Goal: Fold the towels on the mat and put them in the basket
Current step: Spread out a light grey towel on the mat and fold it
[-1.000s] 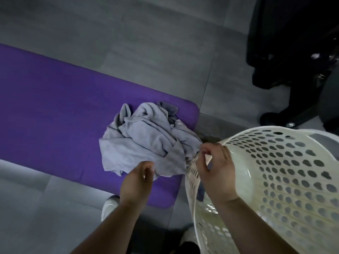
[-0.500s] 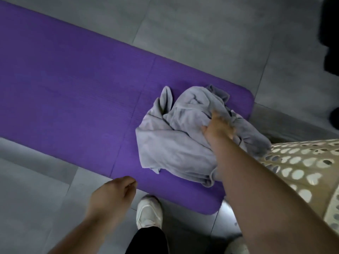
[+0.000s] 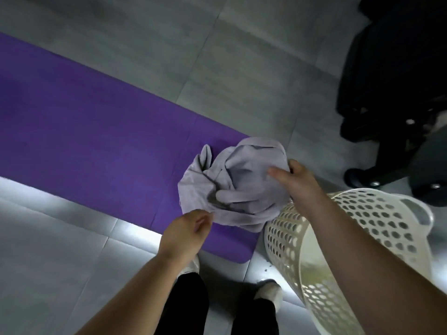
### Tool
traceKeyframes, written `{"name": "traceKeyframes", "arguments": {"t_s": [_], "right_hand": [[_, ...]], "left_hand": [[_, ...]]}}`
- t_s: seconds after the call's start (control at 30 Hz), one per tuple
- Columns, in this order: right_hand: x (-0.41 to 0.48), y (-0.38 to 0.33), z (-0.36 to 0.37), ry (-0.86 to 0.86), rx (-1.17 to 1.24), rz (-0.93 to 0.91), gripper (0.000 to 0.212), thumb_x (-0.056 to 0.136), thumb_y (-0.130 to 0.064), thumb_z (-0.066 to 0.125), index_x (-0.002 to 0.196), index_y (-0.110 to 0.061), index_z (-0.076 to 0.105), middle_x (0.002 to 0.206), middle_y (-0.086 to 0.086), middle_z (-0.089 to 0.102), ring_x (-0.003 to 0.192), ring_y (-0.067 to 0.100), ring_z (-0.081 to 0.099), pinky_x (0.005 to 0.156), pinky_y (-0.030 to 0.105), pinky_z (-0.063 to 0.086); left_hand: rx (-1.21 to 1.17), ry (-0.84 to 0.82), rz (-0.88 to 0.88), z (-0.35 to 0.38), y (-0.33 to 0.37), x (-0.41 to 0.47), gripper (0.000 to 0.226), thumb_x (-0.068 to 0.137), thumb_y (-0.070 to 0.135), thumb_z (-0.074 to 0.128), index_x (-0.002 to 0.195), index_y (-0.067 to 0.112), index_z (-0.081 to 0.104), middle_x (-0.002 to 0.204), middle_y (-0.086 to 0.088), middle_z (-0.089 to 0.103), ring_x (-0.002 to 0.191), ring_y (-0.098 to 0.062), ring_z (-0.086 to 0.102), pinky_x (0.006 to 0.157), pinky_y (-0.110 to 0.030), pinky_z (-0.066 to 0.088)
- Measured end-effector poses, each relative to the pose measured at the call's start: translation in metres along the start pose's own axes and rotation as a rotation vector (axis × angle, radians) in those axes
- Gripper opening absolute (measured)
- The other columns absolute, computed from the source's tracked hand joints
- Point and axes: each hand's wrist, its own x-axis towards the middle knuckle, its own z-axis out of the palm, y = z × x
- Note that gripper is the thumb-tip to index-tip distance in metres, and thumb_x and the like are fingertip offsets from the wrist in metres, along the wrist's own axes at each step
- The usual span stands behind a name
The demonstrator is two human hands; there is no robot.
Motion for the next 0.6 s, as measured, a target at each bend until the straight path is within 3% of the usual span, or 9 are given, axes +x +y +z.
{"name": "traceKeyframes", "arguments": {"t_s": [0.07, 0.13, 0.2, 0.27, 0.33, 0.47, 0.57, 0.6], "right_hand": [[-0.033, -0.029, -0.014, -0.009, 0.174, 0.006, 0.024, 0.083, -0.021, 0.064, 0.102, -0.007, 0.060, 0.095, 0.011, 0.067, 0.090, 0.026, 0.064, 0.082, 0.038, 0.049], [-0.064, -0.054, -0.028, -0.021, 0.435, 0.039, 0.015, 0.084, -0.018, 0.062, 0.094, -0.007, 0.062, 0.081, 0.009, 0.070, 0.076, 0.024, 0.066, 0.075, 0.036, 0.052], [-0.094, -0.077, -0.041, -0.043, 0.614, 0.026, 0.005, 0.087, -0.014, 0.058, 0.086, -0.009, 0.061, 0.065, 0.003, 0.069, 0.060, 0.016, 0.066, 0.058, 0.026, 0.053], [-0.127, -0.094, -0.053, -0.098, 0.683, -0.039, 0.007, 0.089, -0.012, 0.054, 0.084, -0.010, 0.059, 0.064, 0.002, 0.069, 0.055, 0.013, 0.066, 0.050, 0.022, 0.053], [-0.160, -0.106, -0.062, -0.152, 0.702, -0.103, 0.010, 0.090, -0.013, 0.053, 0.082, -0.010, 0.058, 0.064, 0.003, 0.068, 0.055, 0.013, 0.065, 0.051, 0.022, 0.053], [-0.223, -0.115, -0.083, -0.256, 0.724, -0.197, 0.017, 0.093, -0.020, 0.049, 0.088, -0.006, 0.057, 0.063, 0.004, 0.070, 0.057, 0.014, 0.068, 0.053, 0.023, 0.055], [-0.263, -0.116, -0.105, -0.233, 0.704, -0.323, 0.020, 0.094, -0.021, 0.048, 0.089, -0.005, 0.057, 0.075, 0.011, 0.069, 0.067, 0.019, 0.068, 0.062, 0.031, 0.056], [-0.274, -0.116, -0.113, -0.210, 0.698, -0.353, 0.019, 0.094, -0.020, 0.048, 0.091, -0.004, 0.056, 0.083, 0.014, 0.067, 0.072, 0.020, 0.067, 0.064, 0.031, 0.057]], "left_hand": [[-0.092, -0.012, 0.068, -0.016, 0.028, -0.024, 0.014, 0.090, 0.022, 0.052, 0.094, 0.023, 0.066, 0.075, 0.017, 0.065, 0.082, -0.004, 0.061, 0.067, -0.011, 0.041], [-0.129, -0.004, 0.169, -0.027, 0.054, -0.047, 0.015, 0.087, 0.023, 0.057, 0.083, 0.037, 0.059, 0.062, 0.027, 0.060, 0.071, 0.011, 0.057, 0.065, -0.008, 0.037], [-0.172, 0.007, 0.296, -0.035, 0.080, -0.069, 0.020, 0.084, 0.023, 0.062, 0.089, 0.039, 0.053, 0.074, 0.036, 0.055, 0.077, 0.019, 0.052, 0.069, -0.001, 0.035], [-0.203, 0.045, 0.409, -0.038, 0.103, -0.090, 0.036, 0.080, 0.023, 0.067, 0.111, 0.033, 0.051, 0.097, 0.036, 0.046, 0.093, 0.014, 0.047, 0.078, 0.003, 0.033], [-0.177, 0.139, 0.501, -0.039, 0.121, -0.109, 0.048, 0.077, 0.021, 0.070, 0.120, 0.023, 0.050, 0.105, 0.024, 0.048, 0.102, 0.003, 0.046, 0.084, -0.005, 0.033], [-0.011, 0.356, 0.536, -0.043, 0.148, -0.149, 0.023, 0.082, 0.022, 0.065, 0.102, 0.013, 0.061, 0.094, 0.006, 0.060, 0.090, -0.011, 0.052, 0.075, -0.015, 0.029], [-0.033, 0.265, 0.468, -0.051, 0.159, -0.178, 0.004, 0.089, 0.019, 0.055, 0.086, 0.017, 0.058, 0.084, 0.000, 0.059, 0.088, -0.019, 0.052, 0.077, -0.026, 0.036], [-0.125, 0.232, 0.451, -0.056, 0.162, -0.189, 0.013, 0.090, 0.015, 0.053, 0.078, 0.021, 0.052, 0.077, 0.001, 0.057, 0.081, -0.018, 0.051, 0.070, -0.025, 0.037]]}}
